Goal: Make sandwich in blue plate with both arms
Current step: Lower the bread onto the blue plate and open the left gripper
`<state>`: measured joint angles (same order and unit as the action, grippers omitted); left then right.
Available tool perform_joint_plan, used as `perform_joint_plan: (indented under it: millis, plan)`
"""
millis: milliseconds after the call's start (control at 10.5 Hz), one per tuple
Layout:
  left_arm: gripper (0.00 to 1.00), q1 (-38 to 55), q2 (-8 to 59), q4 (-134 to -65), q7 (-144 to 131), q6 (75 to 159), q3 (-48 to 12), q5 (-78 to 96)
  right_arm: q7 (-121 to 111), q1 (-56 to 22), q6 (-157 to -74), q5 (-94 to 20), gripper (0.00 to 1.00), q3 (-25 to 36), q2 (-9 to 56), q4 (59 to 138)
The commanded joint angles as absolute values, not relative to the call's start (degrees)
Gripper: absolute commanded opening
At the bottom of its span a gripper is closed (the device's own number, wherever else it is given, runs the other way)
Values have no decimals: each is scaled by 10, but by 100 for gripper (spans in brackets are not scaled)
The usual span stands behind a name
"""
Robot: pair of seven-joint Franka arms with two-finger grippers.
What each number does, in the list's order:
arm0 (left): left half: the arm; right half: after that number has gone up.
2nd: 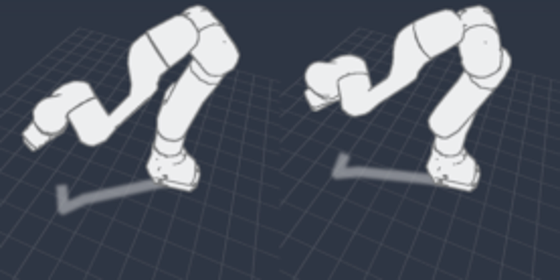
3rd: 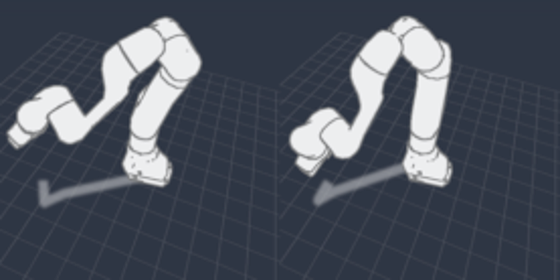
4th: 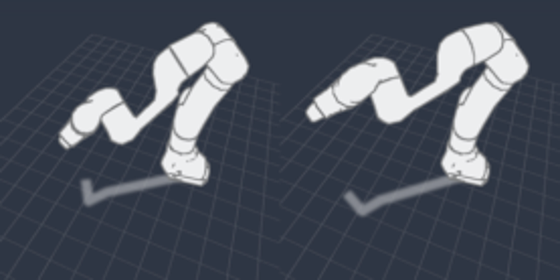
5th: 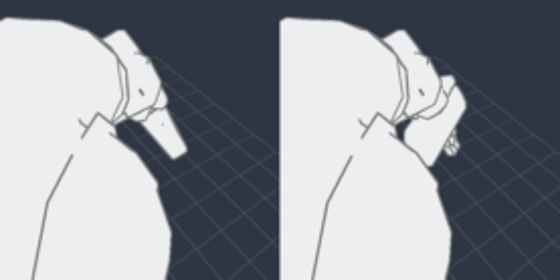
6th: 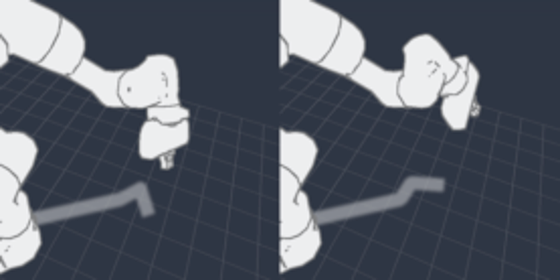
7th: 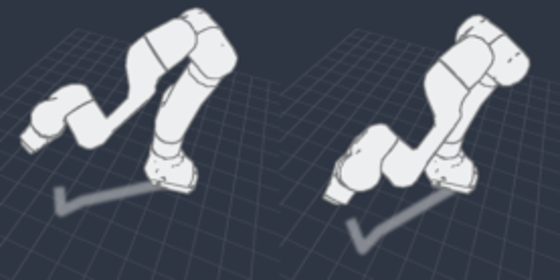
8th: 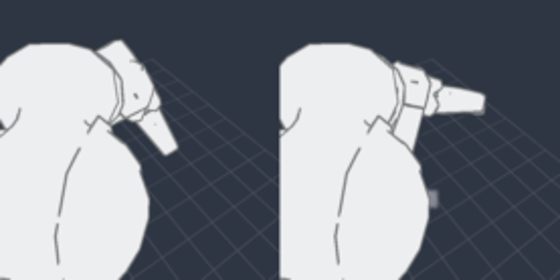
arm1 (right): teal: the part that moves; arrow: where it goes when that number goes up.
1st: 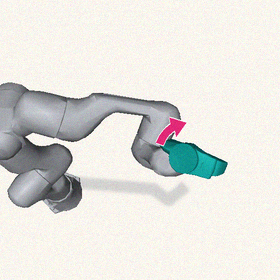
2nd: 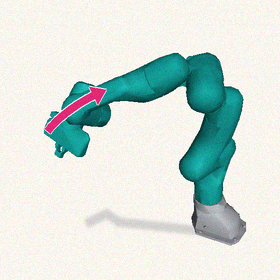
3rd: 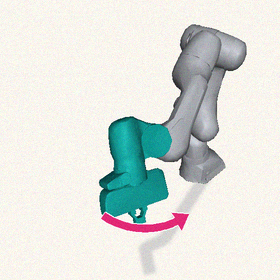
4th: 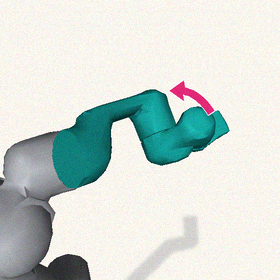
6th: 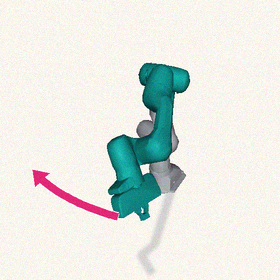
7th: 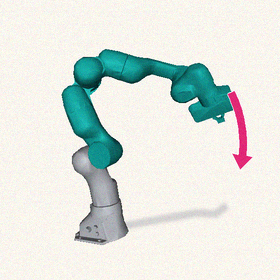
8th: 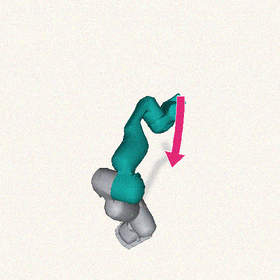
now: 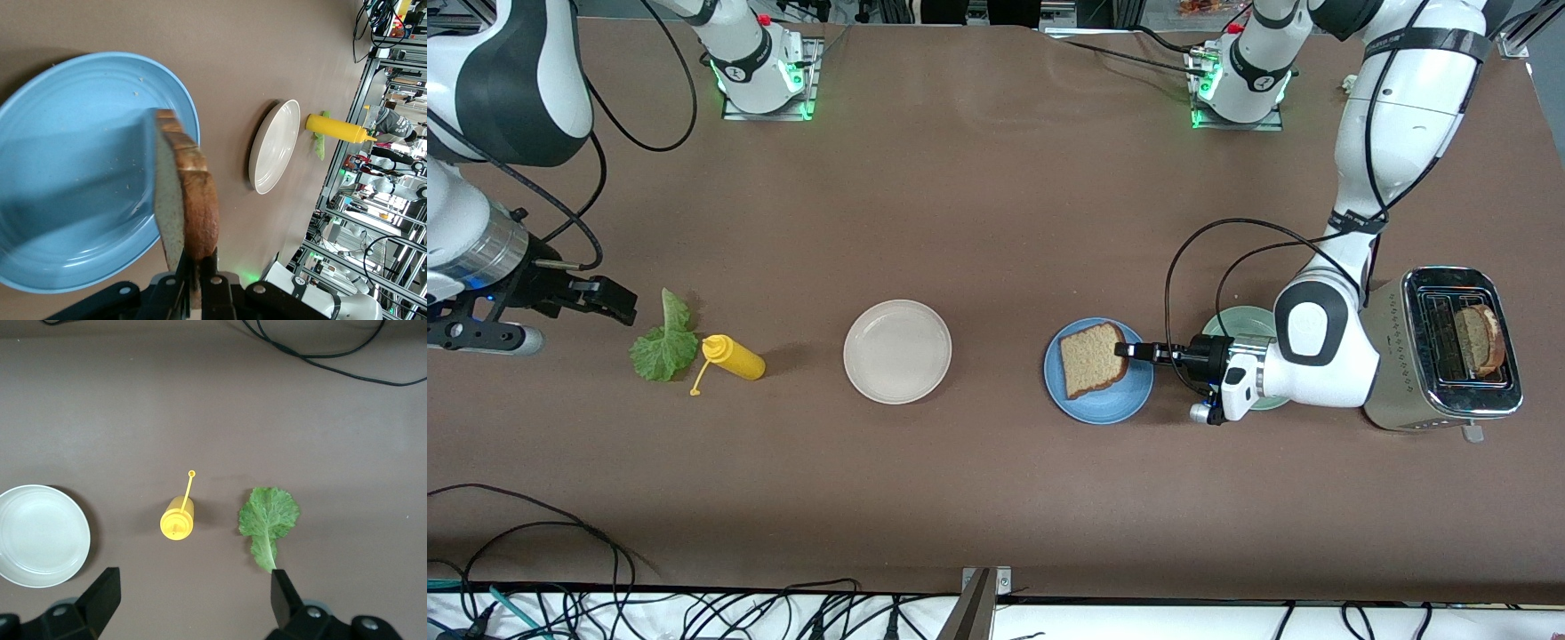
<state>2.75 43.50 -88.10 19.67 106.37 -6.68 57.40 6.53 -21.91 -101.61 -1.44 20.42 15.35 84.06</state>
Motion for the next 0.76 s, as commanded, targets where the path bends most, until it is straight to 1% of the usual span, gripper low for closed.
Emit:
perform_joint_plan:
  millis: [0, 382, 477, 572, 668]
  plan:
    - [0, 26, 439, -884, 213, 1067, -68, 567, 60, -217, -1015, -8, 100, 204, 152, 839]
    - [0, 26, 460, -883, 248, 1070, -65, 566, 60, -217, -1015, -8, 100, 203, 152, 839]
    - [6, 25, 463, -883, 248, 1077, -60, 566, 60, -217, -1015, -9, 100, 204, 152, 839]
    - [38, 25, 464, -883, 248, 1092, -52, 566, 60, -217, -1015, -9, 100, 204, 153, 839]
    - [86, 23, 468, -884, 248, 1101, -47, 567, 60, -217, -1015, -9, 100, 204, 152, 839]
